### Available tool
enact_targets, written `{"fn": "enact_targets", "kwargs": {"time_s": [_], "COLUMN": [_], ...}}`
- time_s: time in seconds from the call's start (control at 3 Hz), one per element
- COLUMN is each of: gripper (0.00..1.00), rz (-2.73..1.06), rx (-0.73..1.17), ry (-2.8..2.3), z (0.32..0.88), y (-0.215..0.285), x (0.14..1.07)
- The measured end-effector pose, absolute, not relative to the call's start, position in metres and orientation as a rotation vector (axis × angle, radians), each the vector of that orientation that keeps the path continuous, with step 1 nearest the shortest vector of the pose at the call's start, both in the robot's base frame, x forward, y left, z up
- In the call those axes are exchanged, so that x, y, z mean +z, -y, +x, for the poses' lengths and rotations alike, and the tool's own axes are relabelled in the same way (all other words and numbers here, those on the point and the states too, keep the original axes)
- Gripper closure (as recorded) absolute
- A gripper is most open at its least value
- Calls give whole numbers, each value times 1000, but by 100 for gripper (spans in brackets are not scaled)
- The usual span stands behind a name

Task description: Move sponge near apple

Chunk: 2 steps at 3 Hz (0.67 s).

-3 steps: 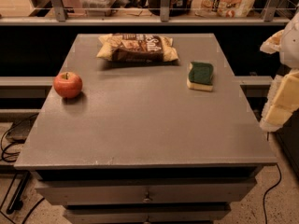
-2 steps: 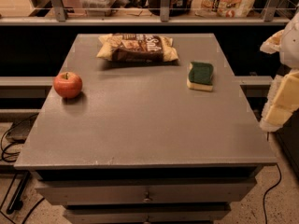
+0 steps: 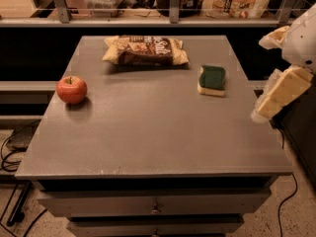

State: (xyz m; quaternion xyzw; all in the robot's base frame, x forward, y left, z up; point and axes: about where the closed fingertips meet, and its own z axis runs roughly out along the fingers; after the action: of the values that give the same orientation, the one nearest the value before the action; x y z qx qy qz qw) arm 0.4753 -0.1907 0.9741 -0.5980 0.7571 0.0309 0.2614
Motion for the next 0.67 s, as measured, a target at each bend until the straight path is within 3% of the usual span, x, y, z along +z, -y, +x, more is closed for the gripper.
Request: {"fn": "enact_targets", "kwargs": {"time_s": [0.67], "gripper": [0], "rz": [-1446], "rx": [102], "ry": [-2055], "z": [545], "y": [188], "x": [970]}}
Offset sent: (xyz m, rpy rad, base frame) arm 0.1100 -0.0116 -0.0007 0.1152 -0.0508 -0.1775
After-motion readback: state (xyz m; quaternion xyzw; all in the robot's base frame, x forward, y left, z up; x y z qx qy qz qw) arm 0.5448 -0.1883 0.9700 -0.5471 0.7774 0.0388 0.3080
